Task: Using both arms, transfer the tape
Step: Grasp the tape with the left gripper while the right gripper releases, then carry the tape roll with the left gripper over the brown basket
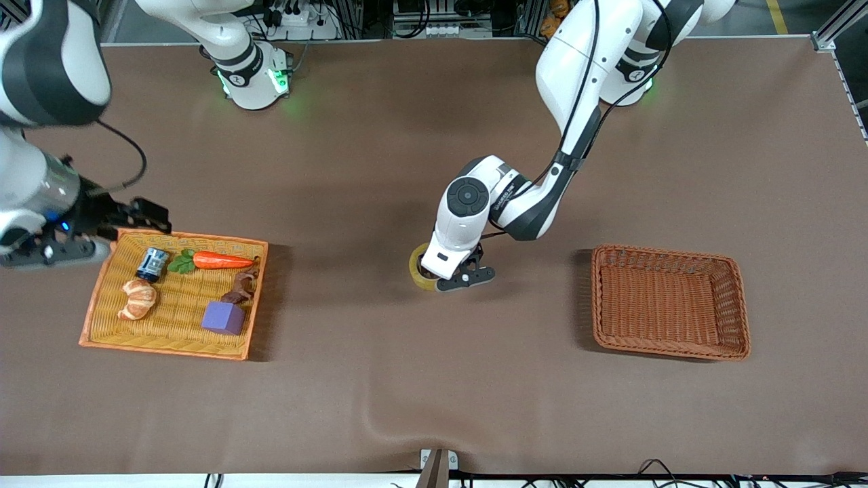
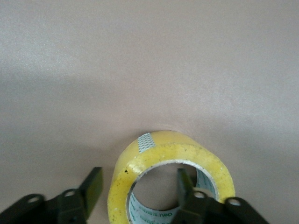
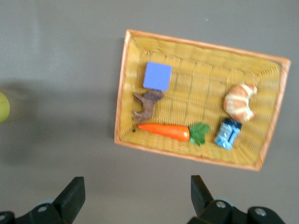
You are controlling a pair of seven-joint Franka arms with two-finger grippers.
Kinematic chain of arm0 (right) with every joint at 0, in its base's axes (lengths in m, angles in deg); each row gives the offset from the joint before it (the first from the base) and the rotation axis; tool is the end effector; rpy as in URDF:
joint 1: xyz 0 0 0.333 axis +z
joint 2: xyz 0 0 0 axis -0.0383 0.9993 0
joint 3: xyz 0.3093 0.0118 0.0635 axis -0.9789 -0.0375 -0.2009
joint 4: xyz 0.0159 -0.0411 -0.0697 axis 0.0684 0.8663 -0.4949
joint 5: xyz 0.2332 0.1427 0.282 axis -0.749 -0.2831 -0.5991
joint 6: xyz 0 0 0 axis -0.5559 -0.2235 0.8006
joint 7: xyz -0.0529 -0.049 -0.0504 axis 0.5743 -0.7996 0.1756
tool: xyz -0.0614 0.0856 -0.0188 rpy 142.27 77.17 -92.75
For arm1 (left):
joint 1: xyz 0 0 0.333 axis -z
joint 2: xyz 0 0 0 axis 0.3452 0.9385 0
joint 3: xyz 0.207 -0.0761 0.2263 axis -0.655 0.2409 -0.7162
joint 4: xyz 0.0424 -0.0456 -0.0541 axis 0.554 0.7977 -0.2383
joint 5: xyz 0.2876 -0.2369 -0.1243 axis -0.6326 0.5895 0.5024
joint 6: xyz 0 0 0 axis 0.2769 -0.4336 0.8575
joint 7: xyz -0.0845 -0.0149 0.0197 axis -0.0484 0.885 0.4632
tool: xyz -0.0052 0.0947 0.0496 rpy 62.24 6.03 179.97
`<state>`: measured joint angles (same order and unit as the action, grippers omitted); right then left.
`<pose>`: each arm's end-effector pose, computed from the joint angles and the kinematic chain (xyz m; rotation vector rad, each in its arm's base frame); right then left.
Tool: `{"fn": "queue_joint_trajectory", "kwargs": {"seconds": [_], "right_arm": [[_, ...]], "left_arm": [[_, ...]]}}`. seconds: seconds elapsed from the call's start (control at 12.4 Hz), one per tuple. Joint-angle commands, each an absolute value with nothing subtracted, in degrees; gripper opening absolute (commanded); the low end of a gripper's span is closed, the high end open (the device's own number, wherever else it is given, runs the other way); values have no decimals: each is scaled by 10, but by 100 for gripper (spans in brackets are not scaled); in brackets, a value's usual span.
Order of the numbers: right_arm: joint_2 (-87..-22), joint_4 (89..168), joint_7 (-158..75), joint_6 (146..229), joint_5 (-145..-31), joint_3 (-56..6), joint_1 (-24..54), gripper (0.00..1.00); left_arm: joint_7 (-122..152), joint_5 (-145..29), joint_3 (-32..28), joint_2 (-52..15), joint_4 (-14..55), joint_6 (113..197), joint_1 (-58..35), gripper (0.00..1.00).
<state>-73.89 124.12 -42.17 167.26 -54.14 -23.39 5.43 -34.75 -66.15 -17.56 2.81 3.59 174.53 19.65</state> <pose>0.5807 0.0144 0.5556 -3.0931 -0.1249 0.0825 0.5499 -0.4912 0.2131 2.9987 0.3985 0.0789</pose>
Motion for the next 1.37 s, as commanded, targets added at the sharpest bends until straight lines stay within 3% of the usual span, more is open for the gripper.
{"fn": "queue_joint_trajectory", "kwargs": {"seconds": [0.0,0.24,0.48,0.64,0.89,1.13,1.29], "right_arm": [[-810,1297,-427,1672,-536,-245,10,100],[-824,1298,-430,1656,-542,-274,-59,100],[-825,1293,-500,1650,-538,-319,-96,100],[-825,1281,-502,1635,-516,-332,-99,100],[-824,1263,-495,1618,-502,-327,-101,100],[-823,1261,-481,1617,-505,-329,-99,100],[-820,1244,-479,1615,-506,-332,-96,100]], "left_arm": [[-355,-676,-182,34,32,1746,205,26],[-353,-676,-181,34,32,1745,205,0],[-351,-676,-183,22,31,1740,195,0],[-345,-680,-185,-22,32,1707,167,0],[-254,-681,-181,-100,73,1683,101,0],[-89,-675,-177,-174,155,1661,16,0],[34,-673,-176,-196,191,1661,-49,0]]}}
